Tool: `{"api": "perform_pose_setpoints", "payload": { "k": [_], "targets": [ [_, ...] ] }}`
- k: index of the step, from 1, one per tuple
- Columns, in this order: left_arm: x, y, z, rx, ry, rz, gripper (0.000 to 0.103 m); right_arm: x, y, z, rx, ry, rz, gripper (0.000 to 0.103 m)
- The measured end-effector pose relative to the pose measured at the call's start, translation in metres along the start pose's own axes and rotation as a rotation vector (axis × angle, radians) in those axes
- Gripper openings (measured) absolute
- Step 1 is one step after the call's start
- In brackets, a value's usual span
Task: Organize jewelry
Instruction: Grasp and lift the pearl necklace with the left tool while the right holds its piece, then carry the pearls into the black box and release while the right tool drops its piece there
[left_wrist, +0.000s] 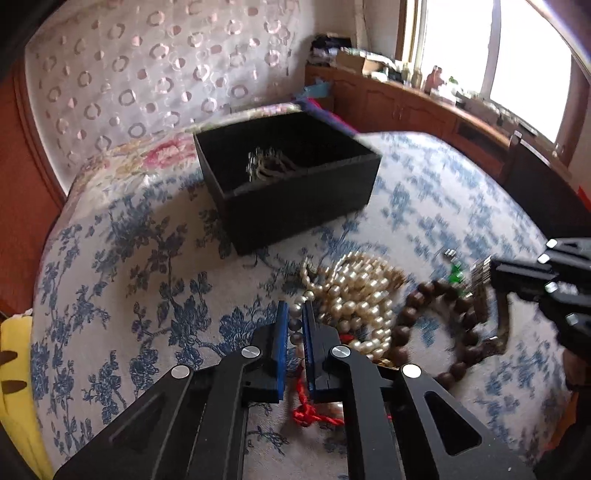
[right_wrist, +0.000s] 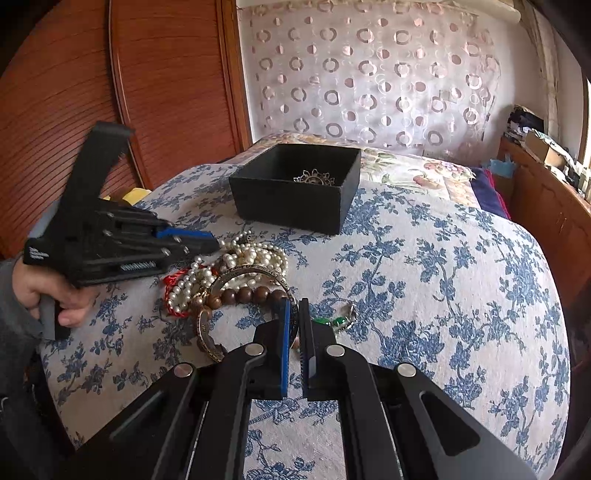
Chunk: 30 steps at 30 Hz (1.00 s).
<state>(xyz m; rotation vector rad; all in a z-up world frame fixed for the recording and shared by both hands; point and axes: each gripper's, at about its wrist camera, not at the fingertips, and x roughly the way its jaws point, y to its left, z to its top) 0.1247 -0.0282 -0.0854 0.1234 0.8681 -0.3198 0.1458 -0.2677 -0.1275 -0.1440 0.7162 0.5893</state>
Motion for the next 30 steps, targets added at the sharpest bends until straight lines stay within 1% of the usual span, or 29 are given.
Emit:
{"api": "perform_pose_setpoints", "payload": {
  "k": [9, 17, 23, 30],
  "targets": [
    [-0.064, -0.017, 0.023, 0.006, -0.175, -0.01, 0.007, -0.006, -0.002, 0.003, 0.007, -0.023, 0.007, 0.005],
    [-0.107, -0.023, 0.047, 0.015, -0.293, -0.002, 0.007, -0.017, 0.0, 0.015, -0.001, -0.052, 0.0, 0.005],
    [-0.128, -0.02, 0.057, 0.017, -0.347, 0.007, 0.007, -0.024, 0.001, 0.025, -0.012, -0.069, -0.007, 0.005],
    [-0.141, -0.018, 0.071, 0.015, -0.375, 0.017, 0.007, -0.032, 0.003, 0.04, -0.024, -0.088, -0.008, 0.005]
  ]
}}
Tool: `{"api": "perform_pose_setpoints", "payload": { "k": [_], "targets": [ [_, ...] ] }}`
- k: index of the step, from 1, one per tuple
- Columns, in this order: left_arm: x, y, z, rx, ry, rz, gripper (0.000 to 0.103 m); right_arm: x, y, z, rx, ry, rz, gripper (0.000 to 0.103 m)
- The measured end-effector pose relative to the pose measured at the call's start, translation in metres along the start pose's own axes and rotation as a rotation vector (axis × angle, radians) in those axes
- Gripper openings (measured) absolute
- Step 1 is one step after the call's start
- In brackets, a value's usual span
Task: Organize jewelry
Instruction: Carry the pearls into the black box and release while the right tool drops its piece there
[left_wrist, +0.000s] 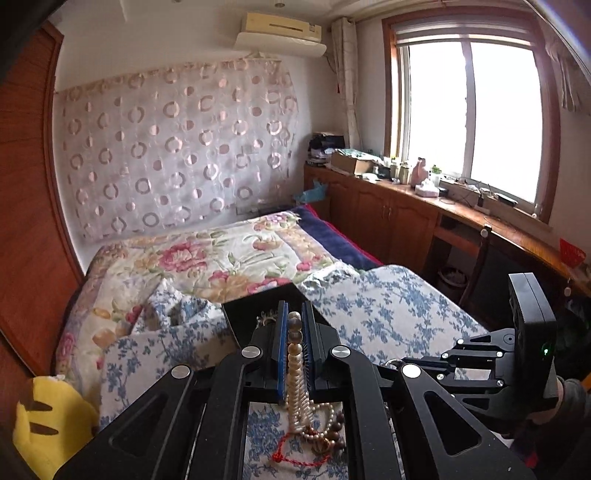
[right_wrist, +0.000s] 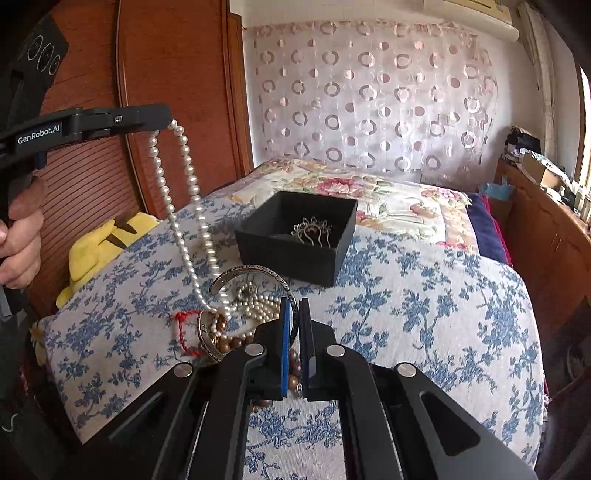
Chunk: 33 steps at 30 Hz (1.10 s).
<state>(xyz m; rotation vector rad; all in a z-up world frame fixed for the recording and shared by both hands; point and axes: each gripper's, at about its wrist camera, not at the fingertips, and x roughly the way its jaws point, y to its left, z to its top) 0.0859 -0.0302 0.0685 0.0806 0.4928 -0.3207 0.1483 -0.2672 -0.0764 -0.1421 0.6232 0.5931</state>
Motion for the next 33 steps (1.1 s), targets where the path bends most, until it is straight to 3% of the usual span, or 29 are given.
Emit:
{"api": "perform_pose_setpoints", "payload": {
  "k": [14, 28, 33],
  "targets": [
    [-0.012, 0.011, 0.04, 0.01, -0.067, 0.021, 0.007, -0.002, -0.007, 0.034, -0.026, -0.029, -0.015, 0.005],
    [0.012, 0.024, 0.089, -0.003, -0.099, 0.015, 0.007, 0.043, -0.023, 0.073, -0.036, 0.006, 0.02, 0.005],
    [0.037, 0.029, 0.095, -0.007, -0.068, 0.01, 0.007, 0.059, -0.034, 0.09, -0.039, 0.014, 0.03, 0.005]
  ]
}}
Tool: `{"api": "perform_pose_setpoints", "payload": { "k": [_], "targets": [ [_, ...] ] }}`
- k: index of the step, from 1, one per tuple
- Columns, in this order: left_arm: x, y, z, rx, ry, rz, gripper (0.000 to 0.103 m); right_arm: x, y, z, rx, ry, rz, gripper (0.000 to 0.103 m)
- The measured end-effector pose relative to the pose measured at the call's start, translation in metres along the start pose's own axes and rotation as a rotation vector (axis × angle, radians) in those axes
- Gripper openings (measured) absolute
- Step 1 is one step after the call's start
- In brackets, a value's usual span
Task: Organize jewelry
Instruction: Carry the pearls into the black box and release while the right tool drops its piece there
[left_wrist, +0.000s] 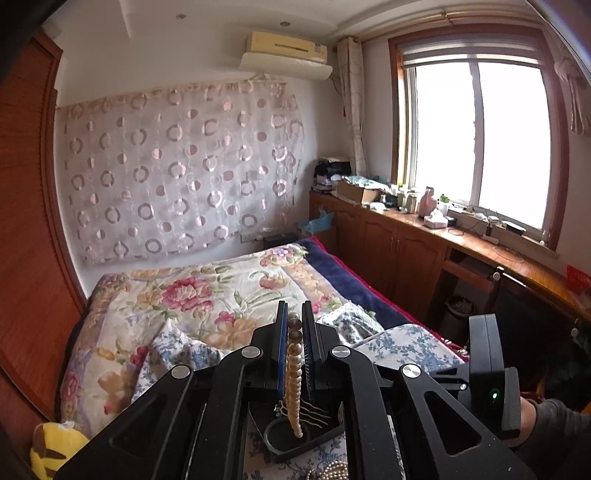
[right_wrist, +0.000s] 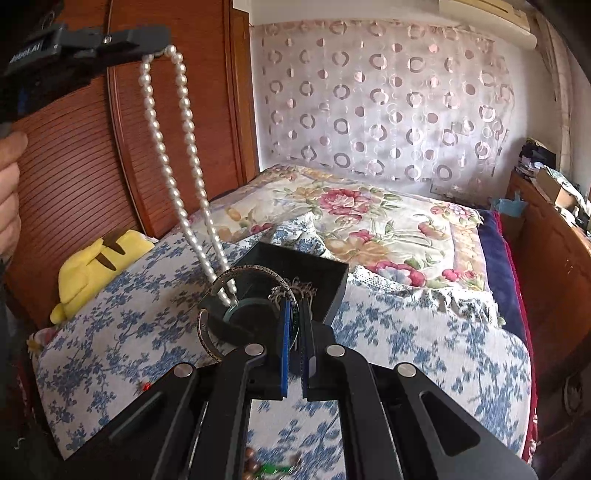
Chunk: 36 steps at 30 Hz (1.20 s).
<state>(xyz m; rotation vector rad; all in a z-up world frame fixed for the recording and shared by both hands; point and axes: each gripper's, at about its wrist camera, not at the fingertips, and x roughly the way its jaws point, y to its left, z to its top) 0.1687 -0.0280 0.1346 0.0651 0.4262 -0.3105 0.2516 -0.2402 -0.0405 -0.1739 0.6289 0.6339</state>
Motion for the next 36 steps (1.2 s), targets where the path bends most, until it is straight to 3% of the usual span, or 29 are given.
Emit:
{"api": "perform_pose_setpoints", "payload": {
  "k": [7, 20, 30, 36],
  "targets": [
    [0.04, 0.013, -0.017, -0.028, 0.076, 0.001, 0.007, 0.033, -0.009, 0.012, -0.013, 0.035, 0.01, 0.005],
    [0.092, 0.026, -0.088, -0.068, 0.261, -0.007, 0.007, 0.08, -0.008, 0.007, -0.028, 0.105, 0.035, 0.005],
    [0.087, 0.036, -0.115, -0.096, 0.287, 0.025, 0.007, 0.102, 0.0, -0.002, -0.05, 0.15, 0.04, 0.006],
    [0.073, 0.043, -0.139, -0.123, 0.311, 0.04, 0.008, 0.105, 0.001, -0.004, -0.049, 0.148, 0.035, 0.014]
  ]
}}
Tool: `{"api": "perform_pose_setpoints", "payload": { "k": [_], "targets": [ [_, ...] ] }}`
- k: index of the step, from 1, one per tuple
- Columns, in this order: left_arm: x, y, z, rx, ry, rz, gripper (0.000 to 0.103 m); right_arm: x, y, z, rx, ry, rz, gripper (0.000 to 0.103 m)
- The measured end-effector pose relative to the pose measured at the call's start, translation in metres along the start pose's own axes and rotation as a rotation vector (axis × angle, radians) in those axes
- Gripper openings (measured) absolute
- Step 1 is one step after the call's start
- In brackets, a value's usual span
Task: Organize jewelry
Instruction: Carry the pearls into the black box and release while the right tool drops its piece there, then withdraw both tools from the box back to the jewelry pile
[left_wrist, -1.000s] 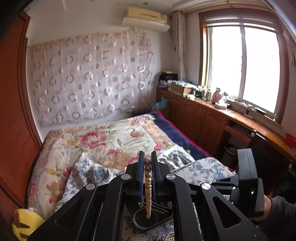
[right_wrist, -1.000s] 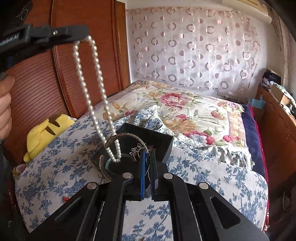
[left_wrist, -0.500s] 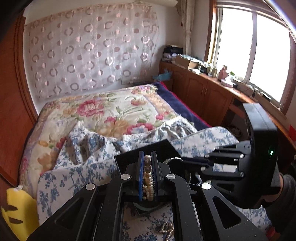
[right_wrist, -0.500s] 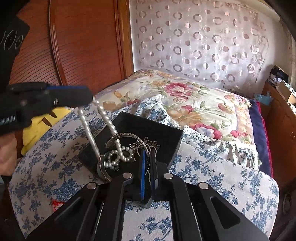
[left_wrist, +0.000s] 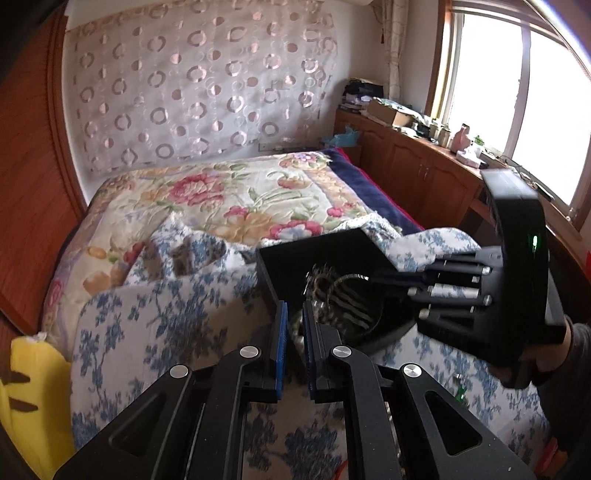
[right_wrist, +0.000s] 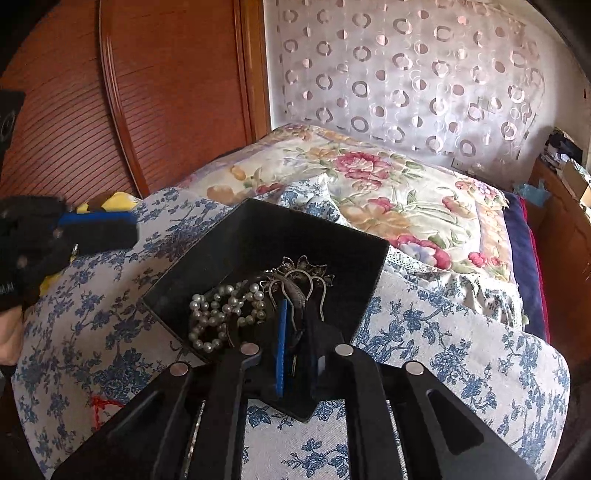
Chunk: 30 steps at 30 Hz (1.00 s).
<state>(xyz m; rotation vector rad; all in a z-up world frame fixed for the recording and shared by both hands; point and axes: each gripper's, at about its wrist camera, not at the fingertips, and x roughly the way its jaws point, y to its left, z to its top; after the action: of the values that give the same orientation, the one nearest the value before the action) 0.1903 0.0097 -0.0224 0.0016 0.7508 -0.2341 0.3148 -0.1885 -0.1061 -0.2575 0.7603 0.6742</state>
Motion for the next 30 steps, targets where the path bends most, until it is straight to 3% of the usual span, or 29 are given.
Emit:
{"api": "perform_pose_setpoints", "payload": {
  "k": [8, 15, 25, 30],
  "targets": [
    [-0.009, 0.002, -0.032, -0.031, 0.026, 0.001, 0.008, -0.033, 0.005, -0.003, 0.006, -0.063, -0.007, 0.014],
    [-0.014, -0.012, -0.055, -0.004, 0.043, -0.007, 0.008, -0.068, 0.016, -0.031, 0.009, -0.086, 0.005, 0.014],
    [-0.017, -0.023, -0.085, 0.016, 0.089, -0.051, 0.008, -0.081, 0.031, -0.096, 0.03, 0.005, 0.019, 0.014],
    [-0.015, -0.024, -0.093, 0.034, 0.116, -0.041, 0.008, -0.077, 0.036, -0.11, 0.029, 0.035, 0.014, 0.014]
  ]
}}
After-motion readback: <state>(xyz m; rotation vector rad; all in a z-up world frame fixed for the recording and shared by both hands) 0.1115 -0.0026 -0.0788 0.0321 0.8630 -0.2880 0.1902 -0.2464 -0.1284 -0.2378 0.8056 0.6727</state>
